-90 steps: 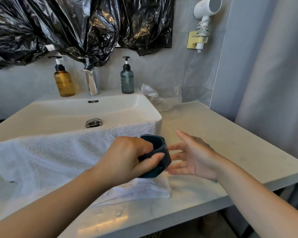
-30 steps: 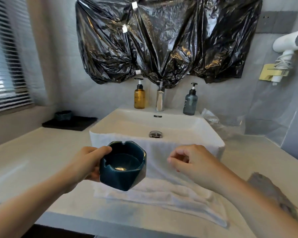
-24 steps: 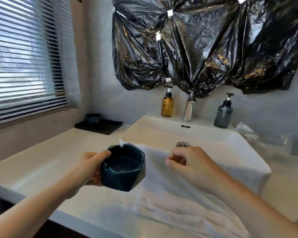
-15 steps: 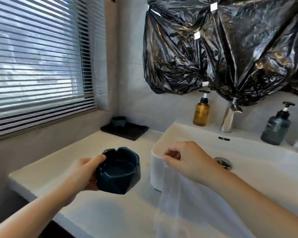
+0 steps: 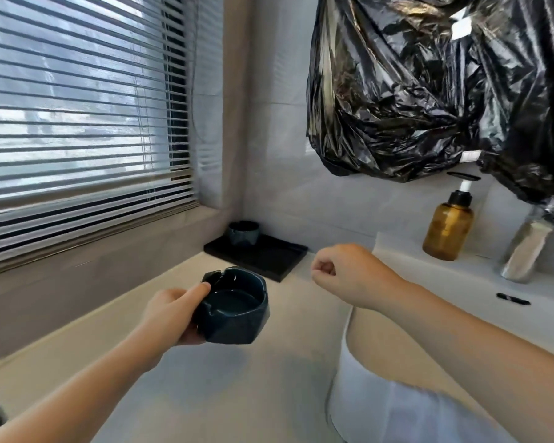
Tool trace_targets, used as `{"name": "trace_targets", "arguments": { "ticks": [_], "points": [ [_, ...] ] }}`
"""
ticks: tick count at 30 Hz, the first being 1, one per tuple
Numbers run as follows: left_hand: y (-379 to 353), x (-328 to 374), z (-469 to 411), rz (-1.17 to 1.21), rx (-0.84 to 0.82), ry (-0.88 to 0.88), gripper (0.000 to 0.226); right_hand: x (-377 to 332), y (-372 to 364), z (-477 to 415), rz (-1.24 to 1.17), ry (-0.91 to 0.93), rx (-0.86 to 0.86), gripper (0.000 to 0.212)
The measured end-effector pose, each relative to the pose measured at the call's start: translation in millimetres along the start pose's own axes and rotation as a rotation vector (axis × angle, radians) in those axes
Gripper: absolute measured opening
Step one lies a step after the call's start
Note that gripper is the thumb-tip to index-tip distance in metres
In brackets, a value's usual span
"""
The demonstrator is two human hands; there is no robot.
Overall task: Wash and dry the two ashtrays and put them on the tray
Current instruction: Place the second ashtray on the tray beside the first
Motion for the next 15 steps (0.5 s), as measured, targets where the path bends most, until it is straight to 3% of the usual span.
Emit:
{"name": "trace_targets", "arguments": {
  "ticks": [15],
  "points": [
    [-70.7,29.6,-154.2,0.122,-0.004,0.058,0.023,59.5,-53.4,-67.1,-0.142,-0.05,0.001,0.013]
  ]
}}
Point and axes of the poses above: each hand's wrist, its own z-axis away from the middle knuckle, its own y-axis out of the back of the hand, x = y × z, the point moved 4 cm from there along -z, towards the middle knuckle, and after that the axes turned 2 degrees about y, right-handed, at the moved point
